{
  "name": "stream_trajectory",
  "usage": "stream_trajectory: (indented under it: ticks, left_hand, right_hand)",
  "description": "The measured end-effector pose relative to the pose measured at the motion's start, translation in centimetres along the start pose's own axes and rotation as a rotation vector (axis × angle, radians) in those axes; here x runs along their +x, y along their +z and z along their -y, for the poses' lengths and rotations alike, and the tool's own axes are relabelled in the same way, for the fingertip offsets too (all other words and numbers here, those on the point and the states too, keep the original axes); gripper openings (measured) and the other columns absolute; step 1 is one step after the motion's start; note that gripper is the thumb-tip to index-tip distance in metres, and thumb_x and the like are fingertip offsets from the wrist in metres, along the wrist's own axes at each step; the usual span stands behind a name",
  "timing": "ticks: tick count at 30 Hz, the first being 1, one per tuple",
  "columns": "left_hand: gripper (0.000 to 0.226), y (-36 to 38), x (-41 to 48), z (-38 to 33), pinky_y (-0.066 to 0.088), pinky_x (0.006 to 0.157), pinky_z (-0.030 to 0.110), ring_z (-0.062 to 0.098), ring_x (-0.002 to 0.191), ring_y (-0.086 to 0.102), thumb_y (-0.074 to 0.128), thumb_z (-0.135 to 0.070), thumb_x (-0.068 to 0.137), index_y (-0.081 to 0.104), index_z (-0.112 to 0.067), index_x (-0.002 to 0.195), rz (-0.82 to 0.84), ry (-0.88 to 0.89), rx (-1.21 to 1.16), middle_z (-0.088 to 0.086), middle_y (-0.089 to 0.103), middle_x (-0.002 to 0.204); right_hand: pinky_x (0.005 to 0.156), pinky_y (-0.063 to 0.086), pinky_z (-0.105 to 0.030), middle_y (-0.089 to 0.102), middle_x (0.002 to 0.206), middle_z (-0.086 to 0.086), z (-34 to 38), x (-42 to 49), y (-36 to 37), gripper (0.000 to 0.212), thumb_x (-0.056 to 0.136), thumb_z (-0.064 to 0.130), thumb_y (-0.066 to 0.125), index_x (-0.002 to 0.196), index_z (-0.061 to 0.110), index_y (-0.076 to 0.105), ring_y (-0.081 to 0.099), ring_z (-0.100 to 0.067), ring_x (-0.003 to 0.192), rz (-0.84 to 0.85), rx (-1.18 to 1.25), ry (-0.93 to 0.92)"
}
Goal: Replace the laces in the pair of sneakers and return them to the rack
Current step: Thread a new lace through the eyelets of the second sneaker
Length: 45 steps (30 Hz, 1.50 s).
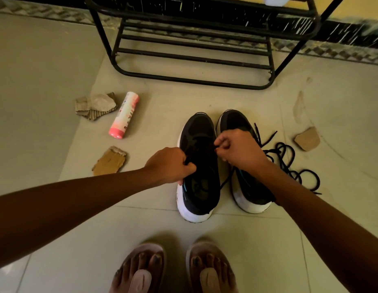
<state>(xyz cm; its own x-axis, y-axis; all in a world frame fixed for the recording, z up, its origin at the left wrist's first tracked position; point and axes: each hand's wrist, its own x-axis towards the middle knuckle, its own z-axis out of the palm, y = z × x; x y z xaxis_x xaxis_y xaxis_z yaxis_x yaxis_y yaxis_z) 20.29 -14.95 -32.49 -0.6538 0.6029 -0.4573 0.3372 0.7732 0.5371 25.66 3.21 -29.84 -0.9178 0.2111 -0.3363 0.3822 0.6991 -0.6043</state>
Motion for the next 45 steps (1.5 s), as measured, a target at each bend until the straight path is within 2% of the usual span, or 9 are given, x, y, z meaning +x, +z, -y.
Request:
stream_trajectory:
  ticks: [4,7,12,15,23,30,35,40,45]
  left_hand:
    - [0.042,-0.1,-0.1,-0.1,0.049,0.068,0.024,0.020,0.071,0.065,0.046,-0.030,0.092,0.068,0.002,0.076,-0.004,0.021,0.004,0.006,0.072,0.072]
    - [0.041,-0.1,-0.1,-0.2,0.045,0.065,0.019,0.014,0.066,0.062,0.046,-0.028,0.092,0.067,0.002,0.074,-0.004,0.029,-0.005,0.004,0.072,0.070]
    - [0.041,-0.1,-0.3,0.0,0.050,0.072,0.025,0.017,0.068,0.064,0.046,-0.028,0.092,0.069,0.004,0.079,-0.001,0.028,-0.028,0.005,0.073,0.072]
    - [0.041,-0.1,-0.3,0.0,0.050,0.073,0.025,0.018,0.069,0.064,0.047,-0.026,0.093,0.069,0.005,0.079,0.002,0.027,-0.041,0.006,0.073,0.072]
    - [0.041,-0.1,-0.1,0.1,0.043,0.061,0.016,0.010,0.062,0.060,0.047,-0.030,0.093,0.070,0.001,0.079,0.016,0.007,-0.047,0.004,0.073,0.072]
    - [0.041,-0.3,-0.2,0.0,0.048,0.069,0.021,0.019,0.073,0.066,0.047,-0.033,0.092,0.070,0.000,0.082,0.047,-0.005,-0.043,0.005,0.073,0.073]
    - [0.039,-0.4,-0.5,-0.3,0.048,0.071,0.024,0.015,0.068,0.063,0.047,-0.033,0.091,0.070,-0.003,0.079,0.028,-0.029,-0.026,0.003,0.072,0.071]
    - [0.040,-0.5,-0.3,-0.4,0.045,0.065,0.020,0.010,0.060,0.057,0.047,-0.034,0.091,0.069,-0.005,0.076,0.032,-0.043,-0.001,0.003,0.072,0.071]
    - [0.040,-0.5,-0.2,-0.5,0.045,0.065,0.020,0.011,0.061,0.057,0.047,-0.035,0.091,0.067,-0.004,0.076,0.046,-0.058,0.003,0.004,0.070,0.070]
  right_hand:
    - [0.051,0.054,-0.021,0.070,0.072,-0.010,2.0,-1.9,-1.0,0.011,0.090,0.005,0.059,0.083,0.007,0.067,0.065,-0.013,0.056,0.396,0.370,0.190]
    - [0.052,0.054,-0.024,0.068,0.071,-0.012,2.4,-3.1,0.1,0.018,0.093,0.002,0.050,0.086,0.004,0.066,0.065,-0.020,0.059,0.513,0.237,0.243]
    - [0.059,0.054,-0.025,0.066,0.075,-0.006,3.3,-4.5,1.8,0.018,0.084,0.023,0.067,0.092,0.007,0.064,0.061,-0.019,0.063,0.424,-0.392,0.053]
    - [0.058,0.040,-0.027,0.046,0.066,0.002,3.9,-4.8,2.6,0.027,0.084,0.033,0.065,0.074,0.016,0.047,0.051,-0.022,0.068,0.325,-0.650,-0.032]
    - [0.070,0.047,-0.027,0.065,0.081,0.000,2.8,-3.6,0.8,0.013,0.085,0.028,0.066,0.081,0.016,0.070,0.060,-0.016,0.076,0.464,-0.411,-0.063]
    - [0.057,0.040,-0.022,0.067,0.075,0.005,2.9,-2.6,-7.9,0.015,0.090,0.030,0.058,0.081,0.021,0.064,0.054,-0.005,0.060,-0.003,0.088,0.006]
    - [0.053,0.041,-0.015,0.062,0.068,0.004,2.1,-2.0,-10.7,0.019,0.092,0.033,0.056,0.079,0.023,0.067,0.049,0.002,0.052,-0.236,0.139,-0.033]
    - [0.062,0.039,-0.022,0.068,0.079,-0.004,1.0,-2.3,-12.4,0.012,0.077,0.024,0.074,0.088,0.021,0.071,0.056,-0.007,0.067,-0.221,-0.076,-0.048]
    - [0.072,0.036,-0.027,0.069,0.091,-0.013,-1.3,-2.1,-13.9,0.018,0.084,0.020,0.068,0.099,0.011,0.074,0.052,-0.017,0.075,-0.467,-0.410,-0.050]
